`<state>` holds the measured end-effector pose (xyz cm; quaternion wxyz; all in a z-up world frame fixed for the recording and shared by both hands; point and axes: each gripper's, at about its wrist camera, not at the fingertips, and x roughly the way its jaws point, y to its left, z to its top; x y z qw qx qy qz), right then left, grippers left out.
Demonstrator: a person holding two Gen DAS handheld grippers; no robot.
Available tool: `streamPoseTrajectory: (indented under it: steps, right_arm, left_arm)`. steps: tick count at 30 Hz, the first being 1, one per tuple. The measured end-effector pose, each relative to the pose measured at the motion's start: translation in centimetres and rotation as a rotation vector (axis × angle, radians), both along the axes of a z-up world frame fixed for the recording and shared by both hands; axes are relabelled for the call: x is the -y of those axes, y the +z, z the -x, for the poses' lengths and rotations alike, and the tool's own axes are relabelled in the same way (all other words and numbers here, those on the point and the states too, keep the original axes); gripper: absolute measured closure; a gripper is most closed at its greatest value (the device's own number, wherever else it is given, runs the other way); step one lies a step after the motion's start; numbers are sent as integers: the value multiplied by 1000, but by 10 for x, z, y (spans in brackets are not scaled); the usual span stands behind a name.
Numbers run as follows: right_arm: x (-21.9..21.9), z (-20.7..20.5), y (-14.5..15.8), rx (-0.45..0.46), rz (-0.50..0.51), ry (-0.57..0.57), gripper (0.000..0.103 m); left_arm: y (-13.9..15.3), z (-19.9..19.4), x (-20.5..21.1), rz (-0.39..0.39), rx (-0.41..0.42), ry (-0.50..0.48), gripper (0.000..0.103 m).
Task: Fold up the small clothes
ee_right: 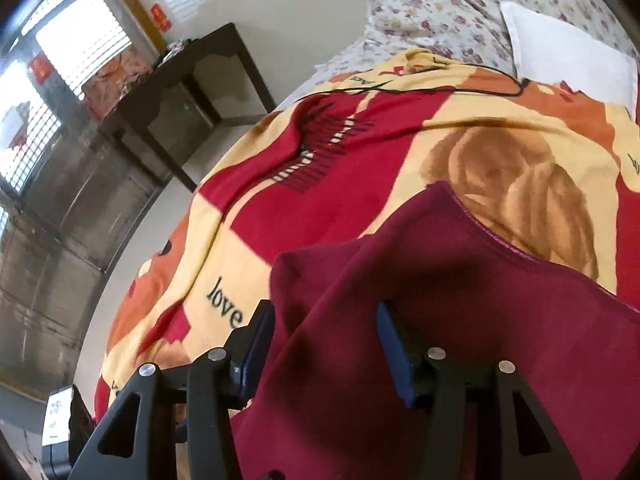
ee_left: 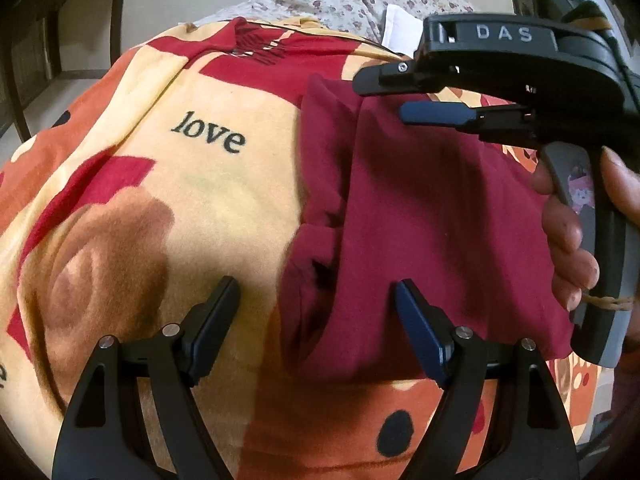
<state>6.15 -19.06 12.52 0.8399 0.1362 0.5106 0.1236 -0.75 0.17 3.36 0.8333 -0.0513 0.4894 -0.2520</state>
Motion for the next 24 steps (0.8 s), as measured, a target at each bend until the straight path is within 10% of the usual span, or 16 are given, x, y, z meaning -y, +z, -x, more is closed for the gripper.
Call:
streamPoseTrajectory:
  steps: [14,19,24]
  right_arm:
    - [-59,-23,-33,-16,345,126,13]
    - [-30,-7,-21,45,310,60,70]
    - [23,14,9,67,28,-6,87]
  left_arm:
    - [-2,4,-9,32,-7,13,23]
    - [1,9,-7,12,14,3,23]
    - [8,1,-8,56,19,35,23]
